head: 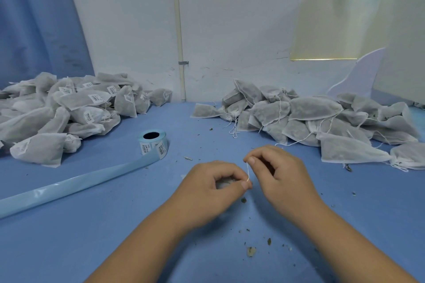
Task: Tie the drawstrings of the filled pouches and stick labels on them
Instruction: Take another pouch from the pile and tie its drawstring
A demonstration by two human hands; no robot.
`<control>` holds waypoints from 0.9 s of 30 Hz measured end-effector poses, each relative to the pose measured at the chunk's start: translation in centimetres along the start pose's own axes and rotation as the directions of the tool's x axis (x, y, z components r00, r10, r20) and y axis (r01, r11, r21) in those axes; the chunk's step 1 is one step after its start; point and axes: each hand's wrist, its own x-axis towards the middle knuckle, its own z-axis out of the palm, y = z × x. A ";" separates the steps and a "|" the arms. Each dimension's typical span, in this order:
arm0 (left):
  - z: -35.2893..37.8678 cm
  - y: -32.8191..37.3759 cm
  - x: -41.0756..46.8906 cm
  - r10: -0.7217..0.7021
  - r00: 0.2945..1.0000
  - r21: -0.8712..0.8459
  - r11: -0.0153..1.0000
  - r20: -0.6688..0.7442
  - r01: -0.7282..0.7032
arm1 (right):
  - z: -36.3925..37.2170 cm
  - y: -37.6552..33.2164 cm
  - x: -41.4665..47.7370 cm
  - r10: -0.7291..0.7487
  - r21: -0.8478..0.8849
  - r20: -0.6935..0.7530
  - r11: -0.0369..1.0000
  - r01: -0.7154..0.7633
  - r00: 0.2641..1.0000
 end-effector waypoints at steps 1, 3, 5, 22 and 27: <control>0.2 -0.1 0.0 0.006 1.000 0.040 0.999 0.009 -0.006 | -0.1 0.0 0.0 -0.001 0.002 -0.033 1.000 0.001 0.999; 0.4 -0.1 0.0 0.003 1.000 0.091 0.996 0.022 -0.005 | -0.3 0.2 0.1 0.002 0.008 -0.084 1.000 -0.002 0.996; 0.4 -0.2 0.0 -0.010 1.000 0.095 0.995 0.014 0.008 | -0.3 0.3 0.2 0.000 -0.002 -0.103 1.000 0.000 0.995; 0.5 0.5 0.1 0.010 0.966 -0.191 0.980 -0.257 -0.061 | 1.0 -0.5 -0.3 0.058 0.012 0.178 0.998 -0.061 0.982; 0.6 -0.1 0.5 0.176 0.910 0.166 0.979 -0.375 -0.121 | 0.7 -1.3 -0.6 -0.046 -0.011 0.216 0.999 0.050 0.975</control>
